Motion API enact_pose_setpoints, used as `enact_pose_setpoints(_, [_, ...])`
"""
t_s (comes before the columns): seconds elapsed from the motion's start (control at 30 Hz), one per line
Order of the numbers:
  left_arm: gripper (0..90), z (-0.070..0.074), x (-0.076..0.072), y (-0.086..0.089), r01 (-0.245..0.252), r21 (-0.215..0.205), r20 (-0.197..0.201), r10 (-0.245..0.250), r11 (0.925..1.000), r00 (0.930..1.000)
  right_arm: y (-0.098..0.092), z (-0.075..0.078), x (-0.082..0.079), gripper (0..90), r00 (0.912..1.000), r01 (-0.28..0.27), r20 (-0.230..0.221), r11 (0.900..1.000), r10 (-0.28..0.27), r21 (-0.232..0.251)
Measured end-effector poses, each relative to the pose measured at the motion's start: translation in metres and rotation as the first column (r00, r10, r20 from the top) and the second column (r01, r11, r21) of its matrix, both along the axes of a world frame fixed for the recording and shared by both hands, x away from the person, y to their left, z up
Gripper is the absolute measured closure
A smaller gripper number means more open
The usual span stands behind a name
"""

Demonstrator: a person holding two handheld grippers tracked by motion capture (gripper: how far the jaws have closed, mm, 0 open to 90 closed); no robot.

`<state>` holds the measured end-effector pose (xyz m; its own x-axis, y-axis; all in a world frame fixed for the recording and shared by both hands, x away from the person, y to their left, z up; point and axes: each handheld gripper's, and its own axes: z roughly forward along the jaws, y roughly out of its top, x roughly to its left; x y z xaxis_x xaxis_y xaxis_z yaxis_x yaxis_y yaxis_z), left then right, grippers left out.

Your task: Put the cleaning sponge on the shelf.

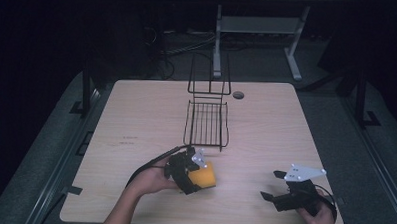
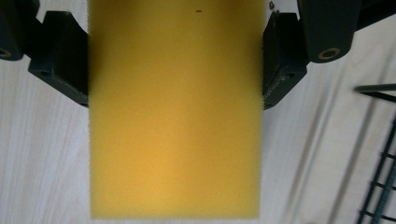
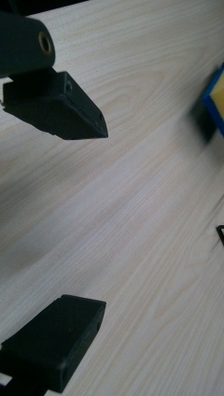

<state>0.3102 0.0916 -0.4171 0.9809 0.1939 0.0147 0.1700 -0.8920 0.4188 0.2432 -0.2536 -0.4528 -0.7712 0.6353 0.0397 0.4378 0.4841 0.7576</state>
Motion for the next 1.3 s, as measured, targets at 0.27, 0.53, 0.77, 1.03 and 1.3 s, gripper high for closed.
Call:
enact_pose_setpoints(0.27, [21.8,0.012,0.01,0.0,0.005,-0.021,-0.003,-0.005,0.9998,1.0,0.001,-0.001,0.0,13.8,1.0,0.002,-0.001,1.0,-0.002,-0.006])
enact_pose_setpoints(0.53, [21.8,0.022,0.014,0.0,0.014,-0.024,0.009,-0.014,0.9996,0.9999,0.002,-0.001,-0.002,13.8,1.0,-0.007,0.001,1.0,0.007,-0.011])
enact_pose_setpoints(0.77, [21.8,0.029,0.024,0.004,0.005,-0.029,0.007,-0.005,0.9996,1.0,0.003,-0.002,-0.002,13.8,0.9999,-0.011,0.004,1.0,0.011,-0.014])
enact_pose_setpoints(1.03, [21.8,0.033,0.035,0.006,-0.008,-0.042,0.005,0.008,0.9991,0.9999,0.003,-0.002,-0.001,13.8,1.0,-0.006,-0.004,1.0,0.006,-0.019])
enact_pose_setpoints(1.3, [21.8,0.033,0.042,0.005,-0.009,-0.021,0.004,0.009,0.9997,1.0,0.001,-0.002,-0.001,13.8,1.0,-0.002,-0.009,1.0,0.002,-0.015])
